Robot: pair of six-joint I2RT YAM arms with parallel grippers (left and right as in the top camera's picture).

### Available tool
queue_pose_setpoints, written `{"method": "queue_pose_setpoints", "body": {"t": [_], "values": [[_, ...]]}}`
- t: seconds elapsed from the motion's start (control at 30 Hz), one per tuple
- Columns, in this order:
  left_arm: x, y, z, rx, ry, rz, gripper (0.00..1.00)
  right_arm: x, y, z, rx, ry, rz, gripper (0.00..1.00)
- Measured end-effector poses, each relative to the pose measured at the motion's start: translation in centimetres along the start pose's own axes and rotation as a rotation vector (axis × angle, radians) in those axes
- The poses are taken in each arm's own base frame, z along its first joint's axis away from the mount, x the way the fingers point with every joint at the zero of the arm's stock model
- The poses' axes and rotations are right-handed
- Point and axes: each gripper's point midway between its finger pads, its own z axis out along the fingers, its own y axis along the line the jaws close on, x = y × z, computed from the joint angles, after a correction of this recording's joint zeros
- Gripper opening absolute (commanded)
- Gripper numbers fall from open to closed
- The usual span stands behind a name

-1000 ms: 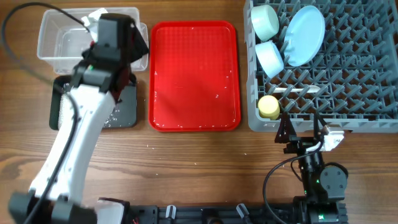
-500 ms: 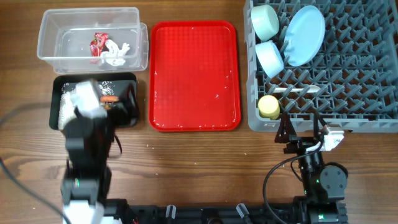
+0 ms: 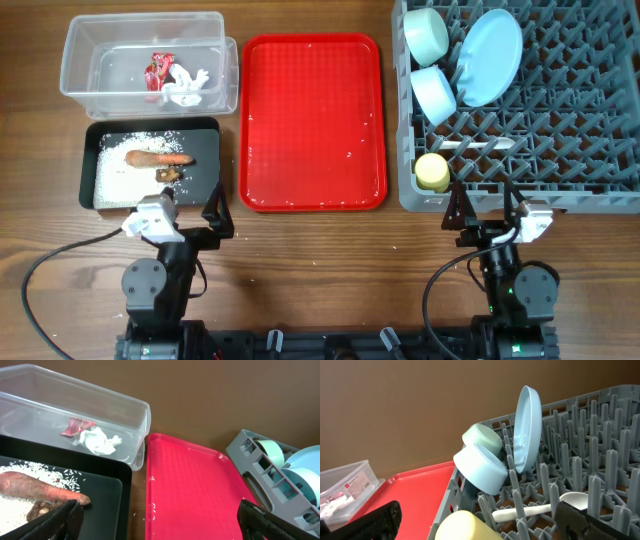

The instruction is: Sort waste into correct bins and load items into the dishwasher rack

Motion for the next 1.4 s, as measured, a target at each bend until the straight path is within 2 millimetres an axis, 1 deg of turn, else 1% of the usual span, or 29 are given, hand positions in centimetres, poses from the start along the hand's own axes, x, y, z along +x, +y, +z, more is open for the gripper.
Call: {"method": "queue_pose_setpoints", "body": {"t": [0.2,0.33,0.5,1.4], "values": [[0.7,-0.2,-0.2,0.025,-0.024,0.005,1.0,0.0,0.0,0.0,0.0,0.0,0.0,1.0],[1.6,0.1,-0.2,0.028,-0.04,0.007,1.0,0.1,0.0,0.0,0.001,0.002,0.0,1.0],[1.3,-0.2,-0.3,0.039,-0.054,0.009,1.0,0.1,0.0,0.0,0.001,0.002,0.0,1.0],[1.3,-0.1,-0.3,0.035,-0.055,0.009,1.0,0.1,0.0,0.0,0.001,0.002,0.0,1.0]]}}
